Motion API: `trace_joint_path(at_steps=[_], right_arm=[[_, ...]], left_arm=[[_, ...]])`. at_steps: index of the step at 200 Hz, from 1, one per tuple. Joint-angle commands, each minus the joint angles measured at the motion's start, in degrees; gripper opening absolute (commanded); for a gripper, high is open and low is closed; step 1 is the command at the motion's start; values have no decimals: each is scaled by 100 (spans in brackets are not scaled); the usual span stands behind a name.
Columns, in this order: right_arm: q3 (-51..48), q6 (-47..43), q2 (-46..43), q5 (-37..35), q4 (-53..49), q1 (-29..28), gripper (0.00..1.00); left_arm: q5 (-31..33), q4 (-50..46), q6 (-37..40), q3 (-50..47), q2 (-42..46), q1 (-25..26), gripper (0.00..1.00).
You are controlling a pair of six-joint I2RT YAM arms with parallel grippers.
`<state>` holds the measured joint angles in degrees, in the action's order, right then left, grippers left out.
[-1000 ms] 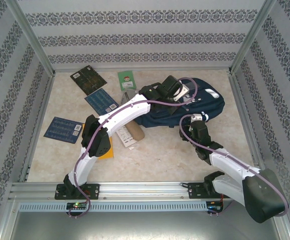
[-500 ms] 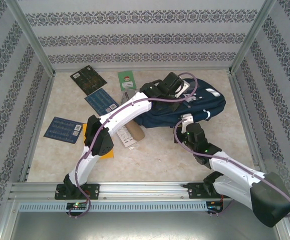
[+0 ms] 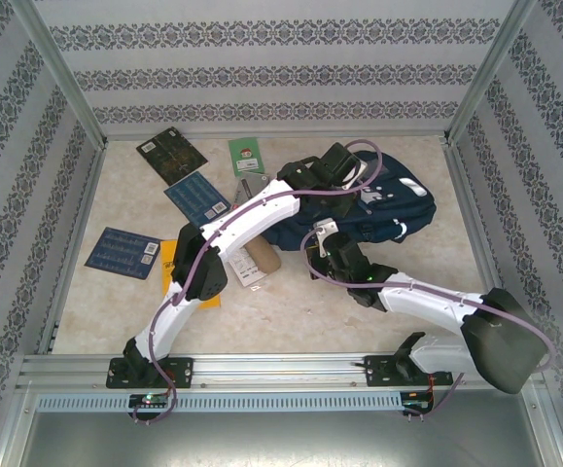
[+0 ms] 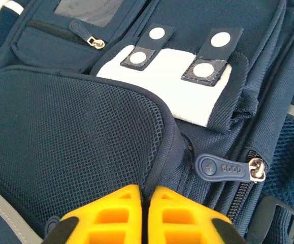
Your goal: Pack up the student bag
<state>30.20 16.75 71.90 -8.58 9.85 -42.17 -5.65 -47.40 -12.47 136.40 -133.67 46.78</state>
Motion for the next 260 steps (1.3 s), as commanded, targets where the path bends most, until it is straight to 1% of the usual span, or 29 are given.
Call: trace_joint_path(at_steps=[1,20,33,45,51,56,65,78,92,111,118,138,152,176,186,199,215,236,247,253,260], right_arm=[[142,158,-30,104,99,-88,0],[42,180,-121,123,105,-15,0],[56,162,-132,151,50,42,0],[74,151,-131,136,-33,104,0],[70,174,-128,128,-64,140,0],[59,186,-141,127,-64,176,0],[41,237,-152,128,-87,251,0],[24,267,-191,162,-107,344,0],[-5,235,-241,162,-108,400,0],[-39,190,-306,166,-140,463,0],[-55,164,-324,180,-141,487,0],[-77,127,-360,192,-171,526,0],[-59,114,-378,221,-189,535,0],[11,100,-393,250,-261,539,0],[30,92,-404,237,-304,535,0],[39,52,-435,224,-339,535,0],[38,-42,-495,182,-385,544,0],[56,-133,-641,322,-451,604,0],[80,-117,-696,455,-453,590,0],[111,-92,-708,519,-440,567,0],[163,-48,-688,577,-443,512,0]], left_arm=[[18,120,-860,201,-29,-446,38],[-223,65,-1180,40,192,-768,49],[-283,54,-1336,-115,441,-966,50],[-280,171,-1421,-447,763,-1146,51],[-260,223,-1459,-642,925,-1236,54],[-235,257,-1482,-830,1058,-1313,55],[-177,326,-1535,-1224,1315,-1462,61],[-152,453,-1567,-1875,1650,-1675,61],[-164,667,-1593,-2643,2018,-1878,68],[-214,1060,-1772,-3578,2470,-2056,76],[-278,1219,-1833,-3885,2595,-2104,76],[-399,1477,-1951,-4505,2762,-2156,71],[-428,1559,-1981,-4748,2684,-2162,61],[-610,1912,-2165,-5118,2419,-2167,53],[-824,2264,-2334,-5346,2334,-2175,50],[-1180,2844,-2651,-5664,2267,-2174,48],[-1607,3501,-3095,-5854,2154,-2157,43],[-1698,4165,-3542,-5990,2084,-2039,30],[-1679,4373,-3694,-5986,2045,-1947,19],[-1681,4461,-3754,-5961,2002,-1897,14],[-1672,4548,-3822,-5934,1973,-1835,11]])
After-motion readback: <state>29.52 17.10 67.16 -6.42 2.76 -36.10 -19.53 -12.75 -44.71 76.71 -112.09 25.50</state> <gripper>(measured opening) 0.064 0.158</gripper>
